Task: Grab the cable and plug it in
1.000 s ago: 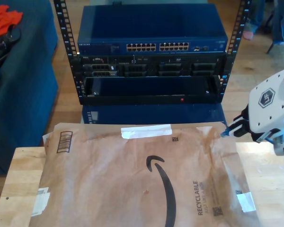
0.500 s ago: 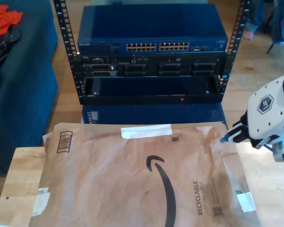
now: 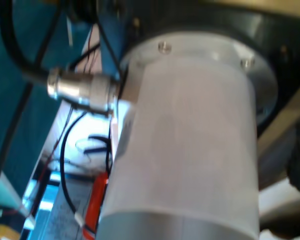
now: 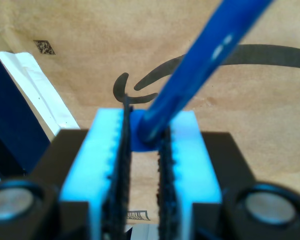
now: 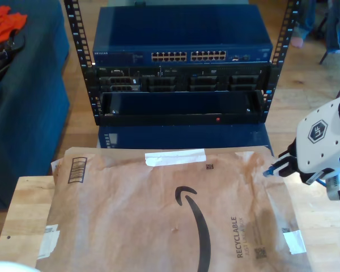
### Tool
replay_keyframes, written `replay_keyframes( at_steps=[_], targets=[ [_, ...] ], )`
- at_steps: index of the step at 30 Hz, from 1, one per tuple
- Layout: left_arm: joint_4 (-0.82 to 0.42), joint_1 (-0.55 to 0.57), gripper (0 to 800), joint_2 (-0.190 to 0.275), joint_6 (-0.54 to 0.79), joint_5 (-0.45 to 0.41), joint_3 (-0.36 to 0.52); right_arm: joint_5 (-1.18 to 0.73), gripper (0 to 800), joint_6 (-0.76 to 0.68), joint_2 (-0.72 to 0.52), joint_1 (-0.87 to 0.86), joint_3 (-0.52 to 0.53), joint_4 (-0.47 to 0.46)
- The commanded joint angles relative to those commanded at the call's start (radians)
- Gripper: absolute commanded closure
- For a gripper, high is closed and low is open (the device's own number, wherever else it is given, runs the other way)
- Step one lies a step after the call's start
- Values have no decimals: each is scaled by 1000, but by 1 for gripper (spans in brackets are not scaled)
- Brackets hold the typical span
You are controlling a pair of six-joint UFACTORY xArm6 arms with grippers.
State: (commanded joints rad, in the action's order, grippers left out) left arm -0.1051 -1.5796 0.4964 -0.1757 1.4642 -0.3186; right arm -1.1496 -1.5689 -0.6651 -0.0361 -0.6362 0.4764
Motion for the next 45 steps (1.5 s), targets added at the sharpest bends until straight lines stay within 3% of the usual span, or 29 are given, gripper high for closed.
replay_keyframes(
  at_steps=[5,12,14,17,18,29,35,45],
  targets=[
    [0,-11,0,64,0,-87,52,0,798,-2,-3,0,9,0],
    [-3,-60,0,61,60,-233,146,23,798,6,-15,0,17,3],
    [3,-84,0,60,94,-296,169,31,798,11,-18,-2,25,2],
    [3,-104,0,55,109,-468,253,84,798,55,-17,-5,41,3],
    [5,-110,0,52,107,-480,252,118,798,64,-15,-6,41,5],
    [5,-117,0,48,110,-474,250,466,799,74,-6,20,52,-8],
    [5,-117,0,48,110,-474,250,474,800,83,-15,29,89,-127],
    [3,-117,0,48,112,-474,250,545,800,175,-41,75,109,-163]
  ],
)
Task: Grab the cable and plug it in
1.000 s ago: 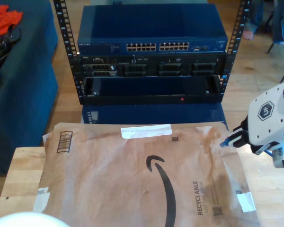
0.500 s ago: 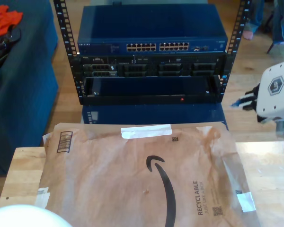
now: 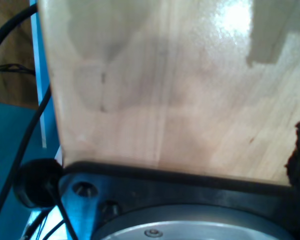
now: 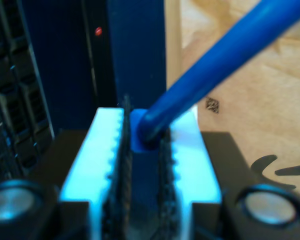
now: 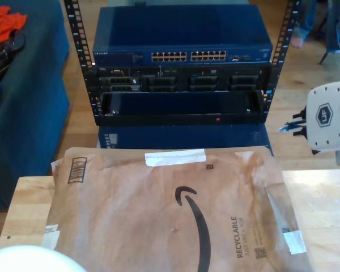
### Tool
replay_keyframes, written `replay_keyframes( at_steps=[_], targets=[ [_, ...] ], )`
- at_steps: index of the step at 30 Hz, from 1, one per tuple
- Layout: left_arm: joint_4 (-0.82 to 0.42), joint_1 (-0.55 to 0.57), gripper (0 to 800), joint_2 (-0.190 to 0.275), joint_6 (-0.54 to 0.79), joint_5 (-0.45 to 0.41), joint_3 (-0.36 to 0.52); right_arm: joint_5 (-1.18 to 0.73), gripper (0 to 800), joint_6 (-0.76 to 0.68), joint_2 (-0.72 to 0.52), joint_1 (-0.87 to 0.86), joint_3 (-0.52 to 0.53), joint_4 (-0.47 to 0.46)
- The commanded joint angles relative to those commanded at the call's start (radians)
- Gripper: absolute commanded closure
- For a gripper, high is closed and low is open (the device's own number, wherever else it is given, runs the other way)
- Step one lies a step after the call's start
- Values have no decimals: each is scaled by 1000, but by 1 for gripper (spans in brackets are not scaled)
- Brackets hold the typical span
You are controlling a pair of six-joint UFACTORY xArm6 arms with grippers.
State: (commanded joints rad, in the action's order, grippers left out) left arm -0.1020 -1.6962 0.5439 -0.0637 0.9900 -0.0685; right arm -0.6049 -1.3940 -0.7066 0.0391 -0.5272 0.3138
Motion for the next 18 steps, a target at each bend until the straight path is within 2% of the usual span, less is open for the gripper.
replay_keyframes(
  at_steps=[11,18],
  targets=[
    [2,0,0,0,-2,0,0,216,800,35,23,81,31,-21],
    [2,0,0,0,-2,0,0,215,800,38,54,104,23,-23]
  ],
)
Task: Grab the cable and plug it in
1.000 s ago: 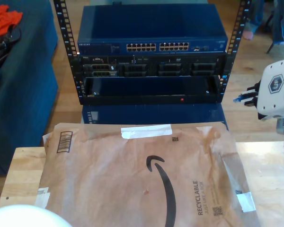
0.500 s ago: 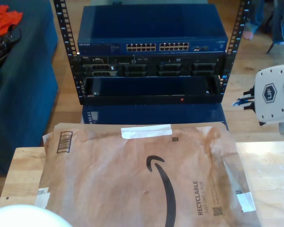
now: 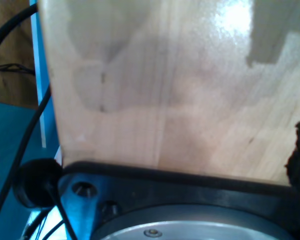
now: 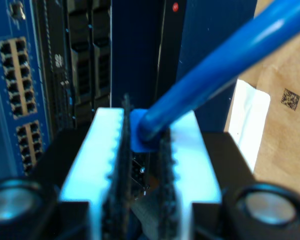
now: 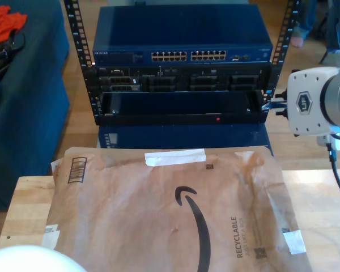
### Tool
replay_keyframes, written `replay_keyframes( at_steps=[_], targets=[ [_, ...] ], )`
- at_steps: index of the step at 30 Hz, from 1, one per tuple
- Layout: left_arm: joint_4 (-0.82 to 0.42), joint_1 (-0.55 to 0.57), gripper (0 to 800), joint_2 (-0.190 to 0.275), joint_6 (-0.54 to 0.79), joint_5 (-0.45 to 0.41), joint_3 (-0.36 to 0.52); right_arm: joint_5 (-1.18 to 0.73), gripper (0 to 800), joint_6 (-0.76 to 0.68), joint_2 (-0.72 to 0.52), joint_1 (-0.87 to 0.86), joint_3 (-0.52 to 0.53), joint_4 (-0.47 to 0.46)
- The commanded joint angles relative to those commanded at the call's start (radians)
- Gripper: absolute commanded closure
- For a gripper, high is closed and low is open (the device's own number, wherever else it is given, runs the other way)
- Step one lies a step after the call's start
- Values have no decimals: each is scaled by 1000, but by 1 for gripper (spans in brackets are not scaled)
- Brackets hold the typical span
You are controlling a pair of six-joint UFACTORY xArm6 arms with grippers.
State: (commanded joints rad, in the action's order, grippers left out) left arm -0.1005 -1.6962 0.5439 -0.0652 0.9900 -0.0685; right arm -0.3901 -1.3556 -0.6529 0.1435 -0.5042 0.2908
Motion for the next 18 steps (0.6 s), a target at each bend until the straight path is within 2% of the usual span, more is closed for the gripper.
replay_keyframes(
  at_steps=[5,8,11,15,18],
  targets=[
    [-2,0,0,0,0,0,0,261,800,2,8,26,54,0],
    [0,0,0,0,0,0,0,353,800,-5,18,43,86,2],
    [0,0,0,0,2,0,0,568,800,-8,44,86,135,5],
    [0,0,0,0,0,0,0,660,800,-8,72,107,146,5],
    [-2,0,0,0,0,0,0,809,800,-31,109,123,164,6]
  ],
)
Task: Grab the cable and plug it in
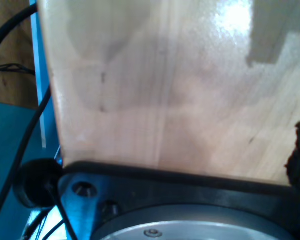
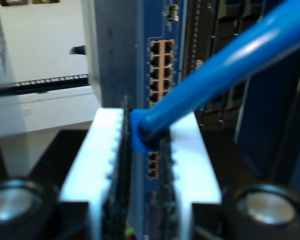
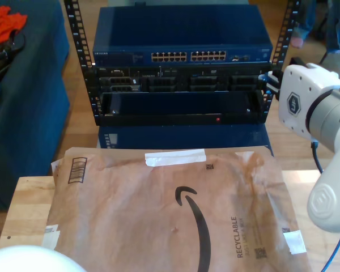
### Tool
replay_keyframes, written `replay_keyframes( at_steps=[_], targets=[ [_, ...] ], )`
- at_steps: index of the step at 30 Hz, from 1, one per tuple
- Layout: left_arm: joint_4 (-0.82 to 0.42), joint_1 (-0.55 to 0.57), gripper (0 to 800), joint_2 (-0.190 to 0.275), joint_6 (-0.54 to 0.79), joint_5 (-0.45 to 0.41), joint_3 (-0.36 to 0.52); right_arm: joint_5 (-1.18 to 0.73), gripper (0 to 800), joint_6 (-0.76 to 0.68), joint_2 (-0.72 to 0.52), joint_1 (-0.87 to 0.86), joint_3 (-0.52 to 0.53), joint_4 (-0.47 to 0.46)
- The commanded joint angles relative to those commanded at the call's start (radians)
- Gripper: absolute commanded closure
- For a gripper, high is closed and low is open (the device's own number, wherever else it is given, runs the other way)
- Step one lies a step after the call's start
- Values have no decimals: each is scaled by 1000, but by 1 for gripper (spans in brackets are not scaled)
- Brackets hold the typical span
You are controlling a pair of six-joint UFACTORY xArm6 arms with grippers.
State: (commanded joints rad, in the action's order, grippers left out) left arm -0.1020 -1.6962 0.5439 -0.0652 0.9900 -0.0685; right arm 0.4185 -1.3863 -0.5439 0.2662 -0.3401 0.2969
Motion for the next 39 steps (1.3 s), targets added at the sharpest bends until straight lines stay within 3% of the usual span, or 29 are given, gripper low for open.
replay_keyframes(
  at_steps=[5,11,17,24,30,39],
  targets=[
    [0,0,0,0,2,0,0,95,800,-18,52,25,28,-5],
    [2,0,0,0,0,0,0,126,800,-35,147,23,-12,-5],
    [0,0,0,0,2,0,0,298,800,-77,227,35,-14,-6],
    [0,0,0,0,0,0,0,704,800,-86,483,110,-69,0],
    [2,0,0,0,0,0,0,818,800,-117,598,141,-107,18],
    [0,0,0,0,0,0,0,865,800,-110,835,176,-367,203]
  ],
)
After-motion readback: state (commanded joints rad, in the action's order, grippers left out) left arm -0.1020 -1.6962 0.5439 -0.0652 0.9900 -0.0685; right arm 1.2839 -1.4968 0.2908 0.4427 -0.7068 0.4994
